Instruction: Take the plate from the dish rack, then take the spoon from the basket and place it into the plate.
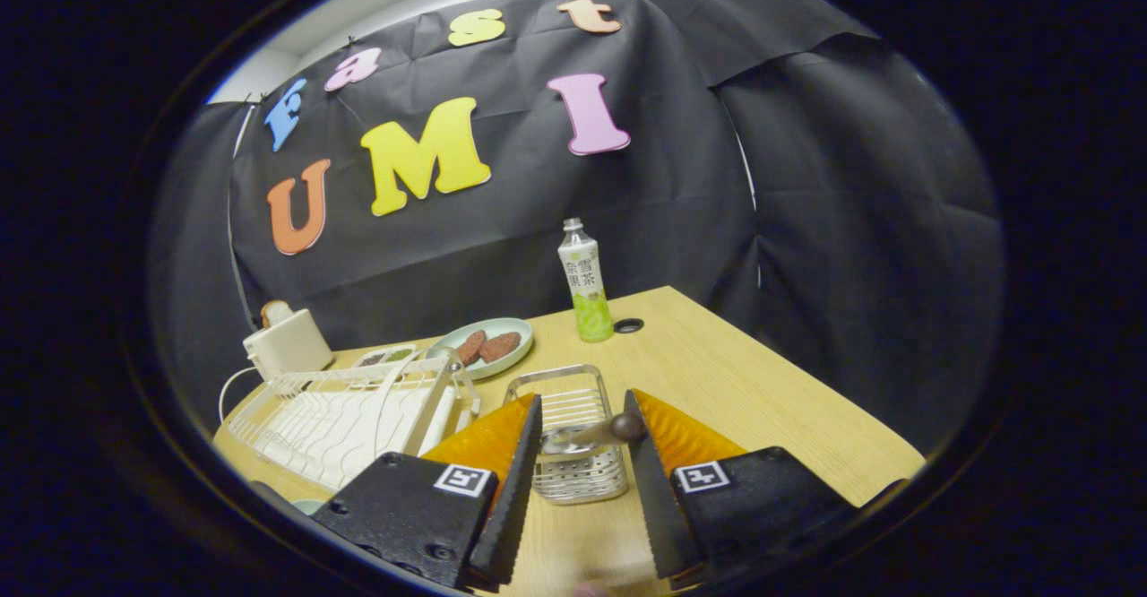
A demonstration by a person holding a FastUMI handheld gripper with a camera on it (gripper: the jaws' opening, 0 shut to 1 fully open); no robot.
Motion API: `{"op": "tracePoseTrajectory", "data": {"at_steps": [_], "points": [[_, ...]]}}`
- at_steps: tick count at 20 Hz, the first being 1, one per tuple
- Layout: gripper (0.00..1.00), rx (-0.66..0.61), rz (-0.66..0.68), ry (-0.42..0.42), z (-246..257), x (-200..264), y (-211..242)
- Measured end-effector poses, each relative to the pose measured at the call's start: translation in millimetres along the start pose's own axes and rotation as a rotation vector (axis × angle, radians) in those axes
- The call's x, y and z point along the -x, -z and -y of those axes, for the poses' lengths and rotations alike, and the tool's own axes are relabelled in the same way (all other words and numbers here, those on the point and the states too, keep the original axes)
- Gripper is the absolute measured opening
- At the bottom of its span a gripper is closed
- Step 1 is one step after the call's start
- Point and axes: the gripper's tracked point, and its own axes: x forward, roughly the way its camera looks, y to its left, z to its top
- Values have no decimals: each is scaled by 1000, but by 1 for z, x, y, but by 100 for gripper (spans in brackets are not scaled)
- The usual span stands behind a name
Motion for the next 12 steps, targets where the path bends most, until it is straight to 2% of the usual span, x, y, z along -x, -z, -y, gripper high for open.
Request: {"op": "tracePoseTrajectory", "data": {"at_steps": [2,3,5,12], "points": [[49,3,13,7,1,1,-5],[36,-2,23,1,0,2,-9],[22,3,28,-5,-3,3,-15],[15,74,89,-35,-17,15,-45]]}}
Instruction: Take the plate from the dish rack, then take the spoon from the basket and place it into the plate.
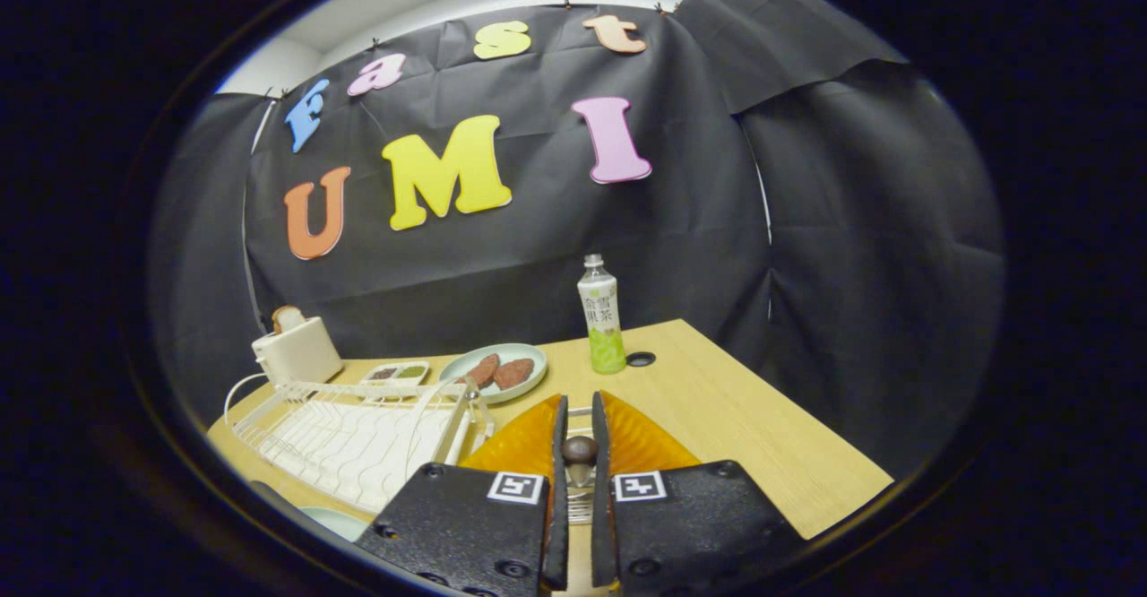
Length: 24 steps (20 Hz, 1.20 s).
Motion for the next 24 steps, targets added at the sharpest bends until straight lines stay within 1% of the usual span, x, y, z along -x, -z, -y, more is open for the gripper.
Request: {"op": "tracePoseTrajectory", "data": {"at_steps": [4,6,9,14,17,19,21,24], "points": [[13,53,57,-9,-9,10,-29],[12,62,79,-28,-17,23,-45],[12,109,119,-74,-34,52,-67],[12,208,200,-160,-71,114,-97],[12,214,220,-243,-95,145,-101],[12,206,207,-324,-113,159,-97],[12,212,154,-417,-132,167,-84],[12,224,41,-546,-154,167,-49]]}}
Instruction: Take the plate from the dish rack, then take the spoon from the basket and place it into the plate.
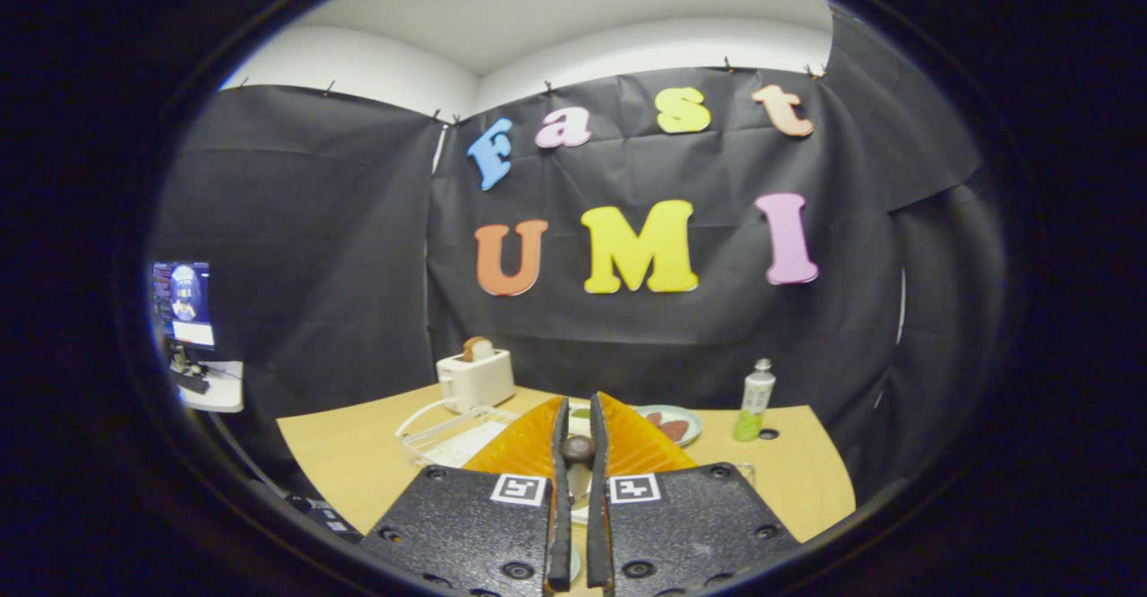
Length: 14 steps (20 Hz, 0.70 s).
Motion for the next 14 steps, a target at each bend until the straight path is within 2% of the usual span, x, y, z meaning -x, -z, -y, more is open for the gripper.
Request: {"op": "tracePoseTrajectory", "data": {"at_steps": [3,5,9,14], "points": [[12,-81,-93,-108,-17,-11,30],[12,-104,-146,-143,-22,-18,49],[12,-75,-223,-187,-35,-28,86],[12,-45,-284,-309,-70,-33,115]]}}
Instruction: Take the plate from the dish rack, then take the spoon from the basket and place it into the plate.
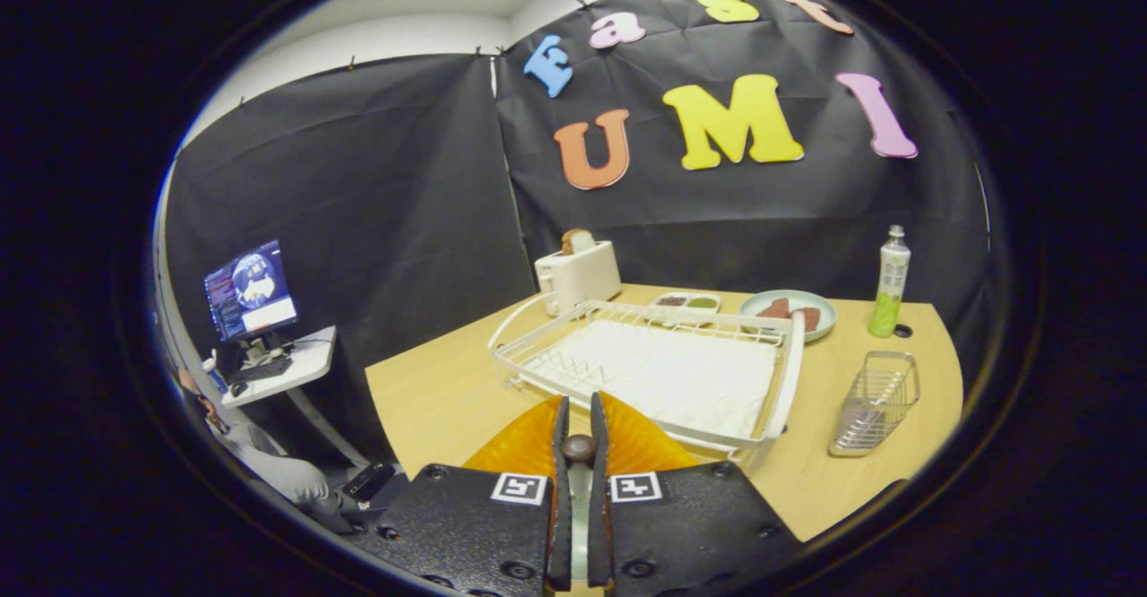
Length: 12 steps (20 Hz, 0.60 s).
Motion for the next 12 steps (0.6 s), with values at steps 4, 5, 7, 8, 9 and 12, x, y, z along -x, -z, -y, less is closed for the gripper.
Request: {"op": "tracePoseTrajectory", "data": {"at_steps": [4,5,7,8,9,12], "points": [[13,32,-26,-24,-5,-9,8],[14,32,-27,-28,-6,-10,8],[15,18,-29,-51,-9,-14,10],[16,10,-33,-64,-11,-15,12],[17,9,-31,-65,-11,-16,11],[23,20,2,-43,-5,-13,1]]}}
